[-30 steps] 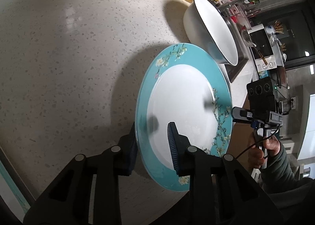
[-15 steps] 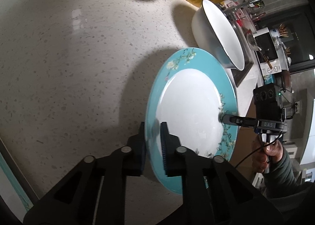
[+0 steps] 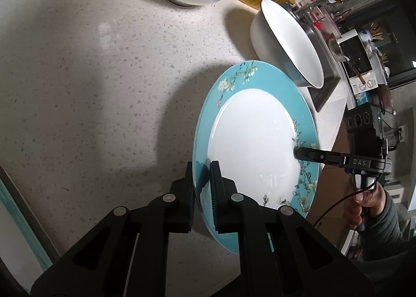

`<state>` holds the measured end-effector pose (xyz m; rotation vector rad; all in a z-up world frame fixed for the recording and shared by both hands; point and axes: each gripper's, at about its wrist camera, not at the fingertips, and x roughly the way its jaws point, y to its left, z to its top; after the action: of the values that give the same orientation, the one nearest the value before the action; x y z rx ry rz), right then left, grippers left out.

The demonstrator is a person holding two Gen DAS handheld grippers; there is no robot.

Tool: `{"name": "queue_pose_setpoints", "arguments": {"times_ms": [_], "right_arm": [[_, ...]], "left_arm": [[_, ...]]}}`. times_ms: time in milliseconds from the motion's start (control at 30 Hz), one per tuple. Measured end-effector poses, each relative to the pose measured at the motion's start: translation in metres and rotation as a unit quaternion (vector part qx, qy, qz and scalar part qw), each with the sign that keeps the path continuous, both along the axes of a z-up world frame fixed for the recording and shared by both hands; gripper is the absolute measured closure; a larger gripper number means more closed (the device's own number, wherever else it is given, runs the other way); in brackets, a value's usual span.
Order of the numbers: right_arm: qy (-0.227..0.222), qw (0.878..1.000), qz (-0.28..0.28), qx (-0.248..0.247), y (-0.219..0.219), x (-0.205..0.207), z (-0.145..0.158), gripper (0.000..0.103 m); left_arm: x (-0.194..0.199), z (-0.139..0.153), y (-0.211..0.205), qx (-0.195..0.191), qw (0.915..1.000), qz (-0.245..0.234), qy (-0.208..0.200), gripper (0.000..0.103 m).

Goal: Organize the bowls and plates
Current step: 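Carry the teal floral plate with both tools and lower it onto the plate stack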

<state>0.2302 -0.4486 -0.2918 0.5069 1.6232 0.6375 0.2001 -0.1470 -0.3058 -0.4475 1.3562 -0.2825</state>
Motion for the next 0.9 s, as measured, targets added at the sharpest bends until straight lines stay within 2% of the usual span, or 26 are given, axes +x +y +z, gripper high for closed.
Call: {"name": "queue_pose_setpoints", "arguments": {"times_ms": [233, 500, 700, 900], "right_arm": [[-0.003, 1.0, 0.008, -0.002, 0.007, -0.003, 0.007, 0.095], [-0.013, 1.0, 0.026, -0.003, 0.033, -0.004, 0.028, 0.095], [-0.024, 0.998, 0.056, 0.006, 0.072, -0.006, 0.046, 0.094], [-0.029, 0.994, 0.106, 0.023, 0.134, -0.011, 0.056, 0.093]], "left_arm": [[-0.012, 0.007, 0.008, -0.004, 1.0, 0.008, 0.001, 0.095], [-0.035, 0.034, 0.037, -0.005, 0.9995, 0.029, -0.011, 0.095], [-0.067, 0.057, 0.078, -0.001, 0.9977, 0.063, -0.027, 0.095], [-0.109, 0.076, 0.14, 0.01, 0.9924, 0.116, -0.038, 0.095]]}}
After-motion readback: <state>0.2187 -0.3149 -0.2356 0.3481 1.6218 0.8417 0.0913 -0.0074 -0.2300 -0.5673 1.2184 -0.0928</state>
